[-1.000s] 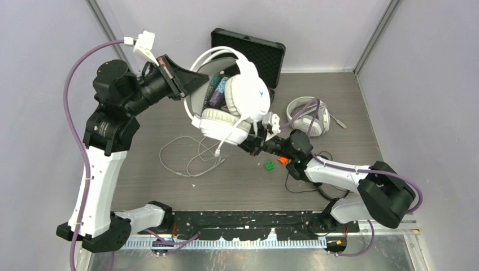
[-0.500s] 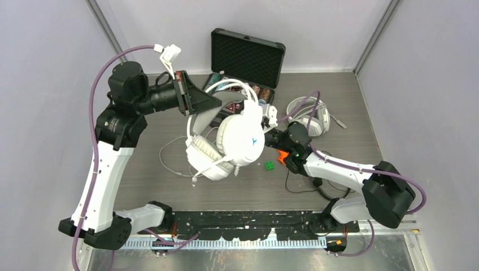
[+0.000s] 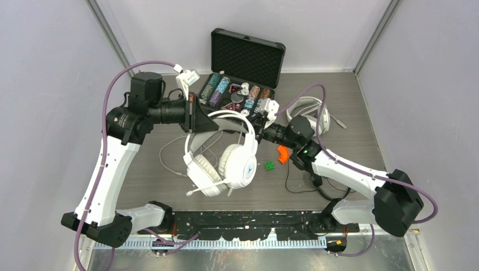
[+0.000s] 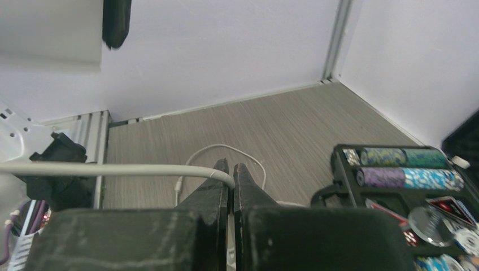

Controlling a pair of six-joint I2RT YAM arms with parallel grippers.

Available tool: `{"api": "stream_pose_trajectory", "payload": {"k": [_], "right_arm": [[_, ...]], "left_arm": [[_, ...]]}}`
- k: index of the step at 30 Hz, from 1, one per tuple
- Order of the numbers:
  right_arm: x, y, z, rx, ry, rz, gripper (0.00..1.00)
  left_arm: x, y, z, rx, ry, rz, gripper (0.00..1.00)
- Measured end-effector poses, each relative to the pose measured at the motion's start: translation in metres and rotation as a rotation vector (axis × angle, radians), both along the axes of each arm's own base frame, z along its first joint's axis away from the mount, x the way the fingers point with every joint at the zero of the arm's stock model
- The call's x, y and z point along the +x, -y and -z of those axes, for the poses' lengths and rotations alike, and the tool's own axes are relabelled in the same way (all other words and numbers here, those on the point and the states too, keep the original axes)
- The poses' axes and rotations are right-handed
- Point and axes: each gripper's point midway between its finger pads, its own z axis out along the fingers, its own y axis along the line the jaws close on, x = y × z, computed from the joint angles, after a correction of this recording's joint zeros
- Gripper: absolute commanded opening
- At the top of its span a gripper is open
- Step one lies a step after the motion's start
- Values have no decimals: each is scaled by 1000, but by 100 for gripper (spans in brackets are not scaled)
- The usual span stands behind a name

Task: Wrap the headphones
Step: Wrap the headphones cable around the headphones.

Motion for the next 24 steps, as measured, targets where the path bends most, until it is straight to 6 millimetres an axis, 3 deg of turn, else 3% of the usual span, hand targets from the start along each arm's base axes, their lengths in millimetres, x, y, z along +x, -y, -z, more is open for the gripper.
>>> {"api": "stream_pose_trajectory", "payload": {"k": [5, 12, 18, 24], "right_arm": [[4, 19, -4, -65, -18, 50, 1], [-2, 32, -9, -156, -55, 65, 0], [-10, 38, 4, -255, -157, 47, 1], [-20, 47, 18, -343, -272, 44, 0]], "left_arm": [[0, -11, 26, 129, 42, 4, 0], [4, -20, 47, 293, 172, 26, 0], [16, -30, 60, 466, 314, 11, 0], [35, -51, 64, 612, 399, -79, 0]]}}
